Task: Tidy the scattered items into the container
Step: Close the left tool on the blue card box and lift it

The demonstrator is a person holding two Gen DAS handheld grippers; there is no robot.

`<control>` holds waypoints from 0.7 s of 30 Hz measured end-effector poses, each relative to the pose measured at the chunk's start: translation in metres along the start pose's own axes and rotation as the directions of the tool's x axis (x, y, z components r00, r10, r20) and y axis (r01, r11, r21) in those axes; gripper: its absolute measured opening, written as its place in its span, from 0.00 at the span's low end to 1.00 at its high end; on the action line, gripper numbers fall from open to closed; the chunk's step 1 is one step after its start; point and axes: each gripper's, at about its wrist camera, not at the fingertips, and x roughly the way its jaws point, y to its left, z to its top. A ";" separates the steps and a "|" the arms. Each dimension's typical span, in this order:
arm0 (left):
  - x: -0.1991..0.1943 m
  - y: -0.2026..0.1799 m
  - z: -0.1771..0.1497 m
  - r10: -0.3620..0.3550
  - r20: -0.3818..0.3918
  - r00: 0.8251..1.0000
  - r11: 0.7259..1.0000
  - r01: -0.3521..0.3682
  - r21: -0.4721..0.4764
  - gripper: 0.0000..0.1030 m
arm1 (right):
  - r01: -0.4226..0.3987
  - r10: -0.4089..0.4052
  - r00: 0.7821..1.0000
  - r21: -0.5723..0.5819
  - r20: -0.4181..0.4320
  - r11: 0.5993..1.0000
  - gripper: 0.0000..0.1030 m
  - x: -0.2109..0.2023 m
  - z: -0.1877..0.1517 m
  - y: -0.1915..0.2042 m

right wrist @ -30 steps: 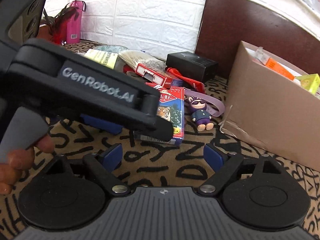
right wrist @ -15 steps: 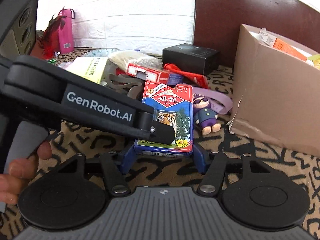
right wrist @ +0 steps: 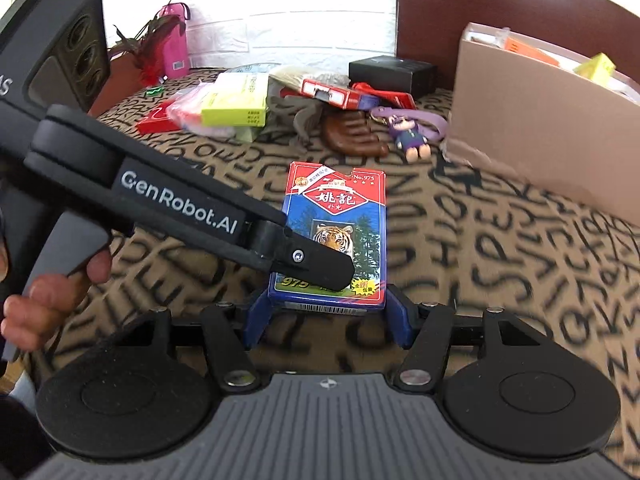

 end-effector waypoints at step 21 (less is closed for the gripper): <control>0.010 -0.015 0.009 0.085 -0.001 0.996 0.995 -0.085 0.049 0.81 | 0.036 -0.036 0.999 0.045 0.017 0.998 0.65 0.014 0.006 -0.003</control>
